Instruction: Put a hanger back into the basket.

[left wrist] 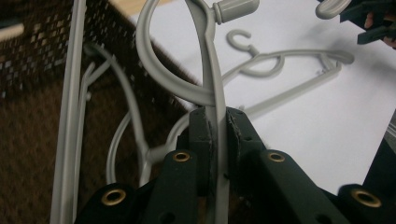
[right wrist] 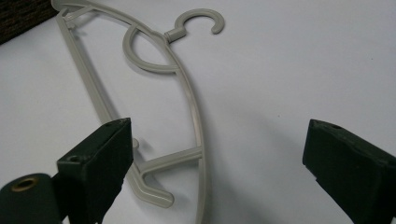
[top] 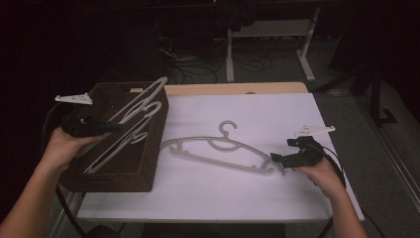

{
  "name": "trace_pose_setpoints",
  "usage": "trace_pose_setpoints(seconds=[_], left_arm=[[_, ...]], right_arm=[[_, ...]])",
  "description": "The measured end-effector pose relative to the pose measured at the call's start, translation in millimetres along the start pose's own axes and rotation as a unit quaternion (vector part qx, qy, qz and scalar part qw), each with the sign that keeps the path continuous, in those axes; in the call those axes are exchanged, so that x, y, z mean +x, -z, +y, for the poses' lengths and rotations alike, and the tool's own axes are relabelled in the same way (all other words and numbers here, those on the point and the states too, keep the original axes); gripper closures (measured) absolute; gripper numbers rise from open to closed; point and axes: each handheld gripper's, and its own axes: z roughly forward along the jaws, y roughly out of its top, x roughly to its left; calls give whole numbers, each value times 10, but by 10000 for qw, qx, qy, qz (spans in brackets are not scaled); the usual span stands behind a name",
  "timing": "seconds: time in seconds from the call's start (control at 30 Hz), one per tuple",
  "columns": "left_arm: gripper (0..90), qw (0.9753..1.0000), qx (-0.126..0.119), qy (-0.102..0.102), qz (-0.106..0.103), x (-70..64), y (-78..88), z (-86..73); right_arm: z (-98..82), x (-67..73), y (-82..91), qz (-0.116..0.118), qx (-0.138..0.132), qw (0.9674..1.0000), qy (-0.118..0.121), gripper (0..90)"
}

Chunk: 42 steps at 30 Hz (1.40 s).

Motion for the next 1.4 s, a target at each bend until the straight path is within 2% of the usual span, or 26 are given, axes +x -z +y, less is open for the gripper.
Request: trace_pose_setpoints(seconds=[0.17,0.23,0.37,0.5,0.53,0.63,0.7,0.73,0.77,0.83,0.93,1.0,1.1,1.4], left_arm=[[821,9996,122,235,23,206,-24,-232],[821,9995,79,295,-96,285,-38,-298],[820,9993,32,307,-187,347,-40,-345],[821,9993,-23,367,-86,378,29,-374],[821,9993,-1,371,-67,385,30,-385],[819,9988,313,374,-27,422,-46,-438],[812,9982,413,423,-31,449,-107,-483],[790,9981,429,442,66,464,-120,-503],[725,9981,383,461,171,474,-119,-513],[656,9980,233,520,257,503,-75,-521],[608,9981,221,492,296,498,-76,-518],[519,9981,217,476,339,488,-77,-509],[436,9983,55,467,356,457,-69,-475],[333,9987,-94,399,317,328,-83,-356]], right_arm=[[-2,5,-10,-4,12,10000,12,84],[-1,1,-9,-11,11,10000,7,83],[-1,0,-8,-14,9,10000,-2,83],[-7,-4,-4,-20,12,10000,-27,83],[-7,-4,-4,-19,11,10000,-25,83],[-6,-1,-10,-17,12,10000,-12,83],[-4,3,-7,-19,11,10000,-5,84],[-4,3,-4,-17,6,10000,-2,84],[-3,2,-2,-17,3,10000,-5,83],[-3,-4,3,-26,-2,10000,-24,83],[-2,-6,1,-26,-3,10000,-23,84],[-1,-4,0,-18,-3,10000,-9,84],[0,-4,6,-14,-18,10000,-21,84],[5,-7,5,-5,-23,10000,-10,84]])
